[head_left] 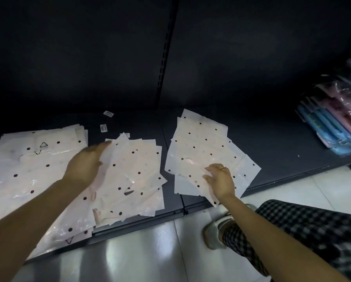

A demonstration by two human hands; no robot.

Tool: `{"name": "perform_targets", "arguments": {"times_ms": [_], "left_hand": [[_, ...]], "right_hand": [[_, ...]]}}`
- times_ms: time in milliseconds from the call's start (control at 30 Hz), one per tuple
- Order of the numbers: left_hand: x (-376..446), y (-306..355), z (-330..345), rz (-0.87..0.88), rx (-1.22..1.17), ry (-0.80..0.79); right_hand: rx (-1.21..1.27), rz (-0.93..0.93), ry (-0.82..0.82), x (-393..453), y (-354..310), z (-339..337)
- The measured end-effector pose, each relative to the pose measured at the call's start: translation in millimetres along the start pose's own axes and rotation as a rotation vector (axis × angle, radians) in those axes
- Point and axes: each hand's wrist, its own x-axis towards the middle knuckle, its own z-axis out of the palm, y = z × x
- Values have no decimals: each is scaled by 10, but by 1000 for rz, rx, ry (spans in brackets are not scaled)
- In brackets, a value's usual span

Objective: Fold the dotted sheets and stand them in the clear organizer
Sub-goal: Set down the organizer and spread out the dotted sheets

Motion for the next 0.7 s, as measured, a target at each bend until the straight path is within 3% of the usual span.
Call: {"name": "perform_targets", "arguments": {"times_ms": [100,133,233,333,533,633,700], "left_hand": [[-33,126,53,230,161,200],[-77,179,90,305,172,198],[-280,262,320,385,137,-146],[-402,236,500,299,71,-377],[-339,507,234,-50,-724,-239],[-206,555,-71,-326,-1191,-266],[-149,470,-278,-426,-1357,-276]], "right_hand": [[23,28,61,51,25,-35],[32,40,66,64,15,-45],[196,77,115,68,-97,-95],[490,75,165,68,-316,-192],[766,-40,35,-4,-962,-358],[774,-170,-112,-164,-1278,-332],[690,-306,-218,-294,-1394,-267]]}}
